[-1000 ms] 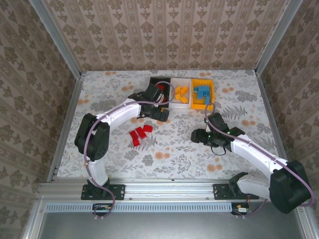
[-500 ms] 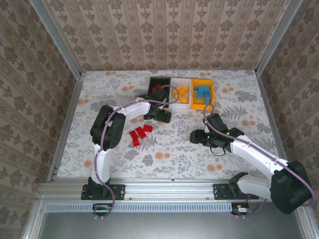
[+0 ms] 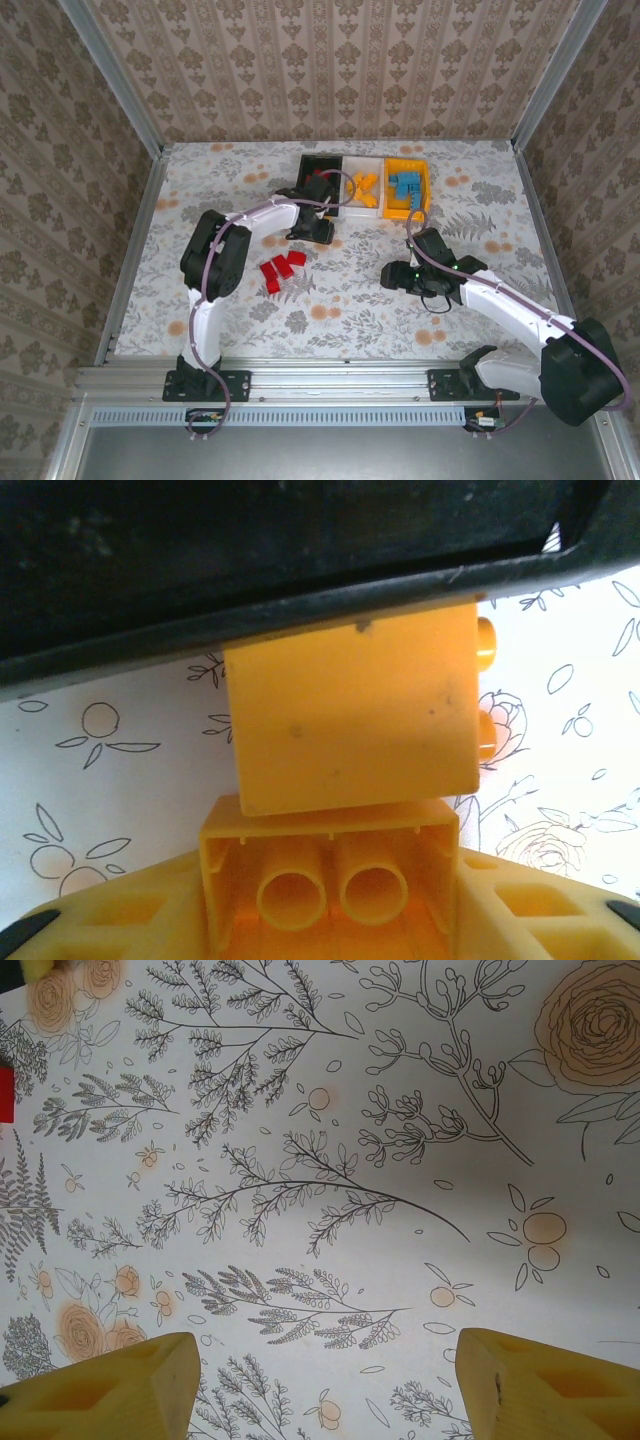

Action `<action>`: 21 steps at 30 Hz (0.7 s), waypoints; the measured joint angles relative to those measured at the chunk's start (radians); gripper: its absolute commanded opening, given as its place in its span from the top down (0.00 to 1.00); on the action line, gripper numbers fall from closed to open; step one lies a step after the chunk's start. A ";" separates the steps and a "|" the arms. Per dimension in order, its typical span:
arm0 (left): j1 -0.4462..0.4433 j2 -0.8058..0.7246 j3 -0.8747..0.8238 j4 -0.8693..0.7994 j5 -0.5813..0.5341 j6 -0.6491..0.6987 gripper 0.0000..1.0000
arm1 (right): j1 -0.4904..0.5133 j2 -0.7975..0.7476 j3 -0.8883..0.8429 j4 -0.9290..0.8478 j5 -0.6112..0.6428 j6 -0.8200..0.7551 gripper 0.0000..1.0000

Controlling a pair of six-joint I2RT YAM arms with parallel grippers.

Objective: Sort the legos into containers by color

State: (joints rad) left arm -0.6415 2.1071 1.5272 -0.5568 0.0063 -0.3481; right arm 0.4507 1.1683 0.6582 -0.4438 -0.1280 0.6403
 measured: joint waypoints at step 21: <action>-0.031 -0.275 -0.029 -0.019 0.054 0.021 0.49 | 0.032 0.033 0.000 0.047 0.000 0.027 0.30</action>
State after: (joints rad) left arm -0.6727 1.8324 1.4979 -0.5762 0.0605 -0.3275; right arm 0.4831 1.2011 0.6579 -0.3973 -0.1284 0.6674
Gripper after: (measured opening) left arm 0.517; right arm 0.698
